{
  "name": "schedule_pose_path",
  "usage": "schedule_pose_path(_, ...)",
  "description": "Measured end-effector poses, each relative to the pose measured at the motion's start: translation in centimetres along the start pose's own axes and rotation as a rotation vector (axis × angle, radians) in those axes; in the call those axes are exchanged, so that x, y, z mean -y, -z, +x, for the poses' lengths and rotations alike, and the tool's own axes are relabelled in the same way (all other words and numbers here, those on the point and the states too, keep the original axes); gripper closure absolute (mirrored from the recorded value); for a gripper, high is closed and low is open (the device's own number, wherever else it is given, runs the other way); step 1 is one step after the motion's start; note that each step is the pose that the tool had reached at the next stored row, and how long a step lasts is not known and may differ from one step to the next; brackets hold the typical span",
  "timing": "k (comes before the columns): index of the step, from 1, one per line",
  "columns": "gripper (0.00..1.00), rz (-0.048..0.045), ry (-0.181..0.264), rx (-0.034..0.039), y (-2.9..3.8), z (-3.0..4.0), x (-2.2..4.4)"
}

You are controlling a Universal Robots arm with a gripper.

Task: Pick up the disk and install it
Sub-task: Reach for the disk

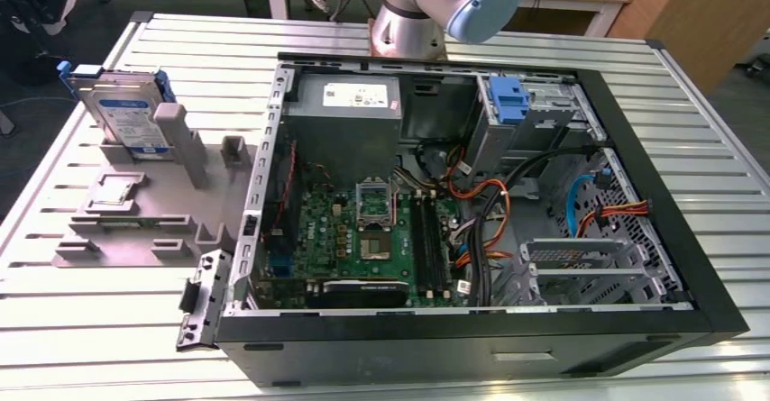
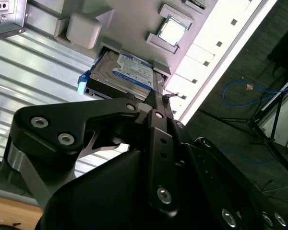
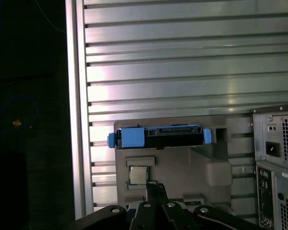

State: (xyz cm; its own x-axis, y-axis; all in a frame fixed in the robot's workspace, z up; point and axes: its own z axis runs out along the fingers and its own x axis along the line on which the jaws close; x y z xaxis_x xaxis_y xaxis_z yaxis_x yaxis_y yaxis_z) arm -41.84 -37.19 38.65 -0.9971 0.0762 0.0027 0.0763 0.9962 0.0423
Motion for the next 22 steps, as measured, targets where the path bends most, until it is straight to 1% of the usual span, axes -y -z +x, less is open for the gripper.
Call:
schedule_pose_path(3, 0.89, 0.0000, 0.000, 0.0000, 0.00, 0.08, -0.05)
schedule_pose_path(5, 0.89, 0.0000, 0.000, 0.0000, -0.01, 0.11, -0.21)
schedule_pose_path(9, 0.89, 0.0001, 0.000, -0.0013, -0.08, 0.17, -0.99)
schedule_pose_path(13, 0.89, 0.0004, 0.000, -0.0055, -0.24, 0.24, -1.95)
schedule_pose_path(16, 0.89, 0.0007, 0.000, -0.0090, -0.35, 0.28, -2.37)
schedule_pose_path(19, 0.89, 0.0009, -0.001, -0.0122, -0.42, 0.29, -2.53)
schedule_pose_path(22, 0.89, 0.0005, -0.001, -0.0127, -0.42, 0.29, -2.54)
